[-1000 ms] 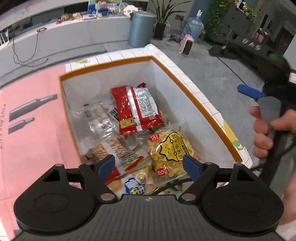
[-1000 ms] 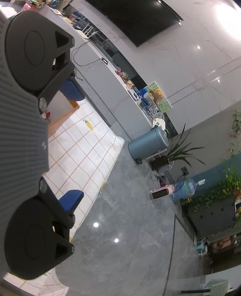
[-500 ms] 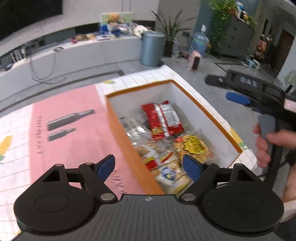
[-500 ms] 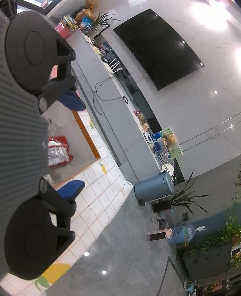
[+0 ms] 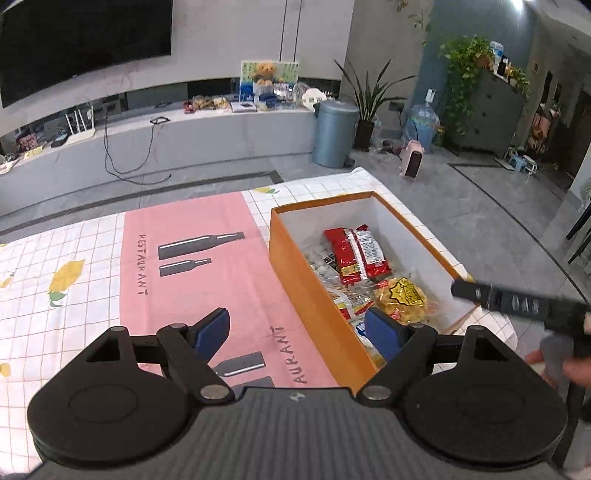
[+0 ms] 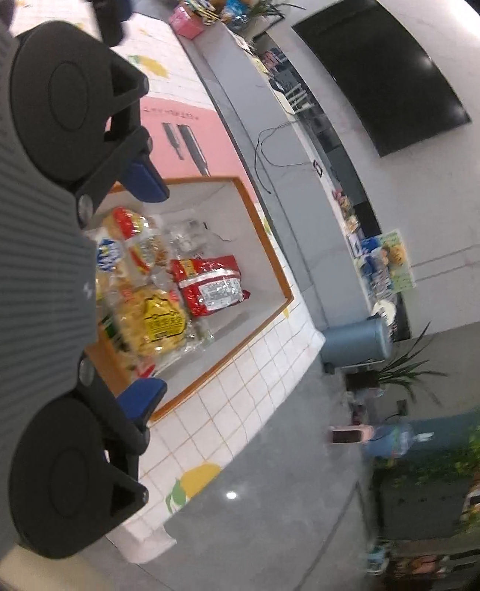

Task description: Organize snacks

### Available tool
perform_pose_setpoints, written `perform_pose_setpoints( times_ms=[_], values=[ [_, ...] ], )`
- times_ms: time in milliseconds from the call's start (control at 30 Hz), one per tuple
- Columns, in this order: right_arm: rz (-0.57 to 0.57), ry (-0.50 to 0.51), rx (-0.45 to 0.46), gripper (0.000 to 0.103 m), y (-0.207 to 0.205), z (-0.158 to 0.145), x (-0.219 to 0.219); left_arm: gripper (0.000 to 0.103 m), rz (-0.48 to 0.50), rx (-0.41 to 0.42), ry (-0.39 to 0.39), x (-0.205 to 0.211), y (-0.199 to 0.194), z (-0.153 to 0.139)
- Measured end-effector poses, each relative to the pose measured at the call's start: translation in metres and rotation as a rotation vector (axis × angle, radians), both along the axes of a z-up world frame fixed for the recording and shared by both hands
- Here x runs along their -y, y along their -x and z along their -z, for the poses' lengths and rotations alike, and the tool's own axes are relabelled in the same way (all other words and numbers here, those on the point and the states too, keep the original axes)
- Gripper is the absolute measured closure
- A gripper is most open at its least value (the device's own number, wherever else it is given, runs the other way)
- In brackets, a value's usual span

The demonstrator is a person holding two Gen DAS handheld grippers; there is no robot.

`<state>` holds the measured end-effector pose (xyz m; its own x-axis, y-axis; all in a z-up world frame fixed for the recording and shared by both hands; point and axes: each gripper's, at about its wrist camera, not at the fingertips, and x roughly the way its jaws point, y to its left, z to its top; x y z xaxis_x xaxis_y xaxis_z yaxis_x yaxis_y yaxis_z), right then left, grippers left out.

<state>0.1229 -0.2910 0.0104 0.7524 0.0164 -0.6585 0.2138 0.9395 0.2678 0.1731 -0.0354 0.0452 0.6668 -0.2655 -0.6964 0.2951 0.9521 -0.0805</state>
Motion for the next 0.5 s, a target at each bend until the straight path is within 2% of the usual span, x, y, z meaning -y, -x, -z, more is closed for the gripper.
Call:
perform_pose_setpoints(
  times_ms=[133, 267, 500],
  values=[
    [-0.014, 0.025, -0.080, 0.003, 0.029, -0.003, -0.010, 0.006, -0.019, 0.004, 0.023, 0.006, 0.020, 0.000],
    [-0.033, 0.172, -0.129, 0.003, 0.049, -0.007, -0.027, 0.006, -0.055, 0.032, 0.024, 0.020, 0.039, 0.002],
    [-0.015, 0.156, -0.122, 0.003, 0.070, -0.007, -0.023, 0.007, -0.098, 0.051, -0.002, 0.041, 0.057, 0.008]
  ],
)
